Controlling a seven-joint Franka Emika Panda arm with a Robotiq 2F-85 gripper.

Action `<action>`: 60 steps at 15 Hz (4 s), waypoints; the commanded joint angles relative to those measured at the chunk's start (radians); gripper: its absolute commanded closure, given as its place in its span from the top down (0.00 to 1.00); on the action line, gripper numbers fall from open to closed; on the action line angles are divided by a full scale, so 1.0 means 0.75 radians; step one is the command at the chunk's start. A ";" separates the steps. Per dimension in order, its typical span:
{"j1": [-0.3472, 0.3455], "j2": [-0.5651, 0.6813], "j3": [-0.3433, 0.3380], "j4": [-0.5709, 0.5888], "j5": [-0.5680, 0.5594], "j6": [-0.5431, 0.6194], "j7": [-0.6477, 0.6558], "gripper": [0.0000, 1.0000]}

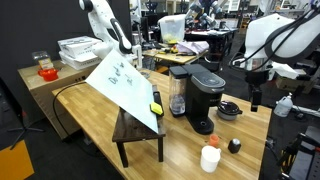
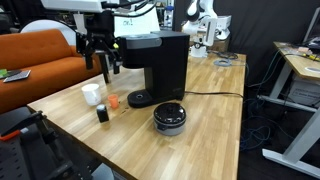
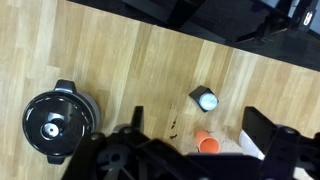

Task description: Put the black bottle in the white cup

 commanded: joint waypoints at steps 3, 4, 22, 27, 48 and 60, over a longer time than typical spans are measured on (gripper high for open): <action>0.026 -0.031 0.046 -0.223 0.066 0.197 -0.076 1.00; 0.038 -0.037 0.053 -0.264 0.090 0.228 -0.111 1.00; 0.072 0.178 0.108 -0.151 0.141 0.374 -0.233 1.00; 0.029 0.371 0.219 -0.101 0.220 0.513 -0.291 1.00; -0.051 0.715 0.232 0.116 -0.146 0.625 -0.041 1.00; -0.122 0.844 0.270 0.178 -0.123 0.617 -0.054 0.61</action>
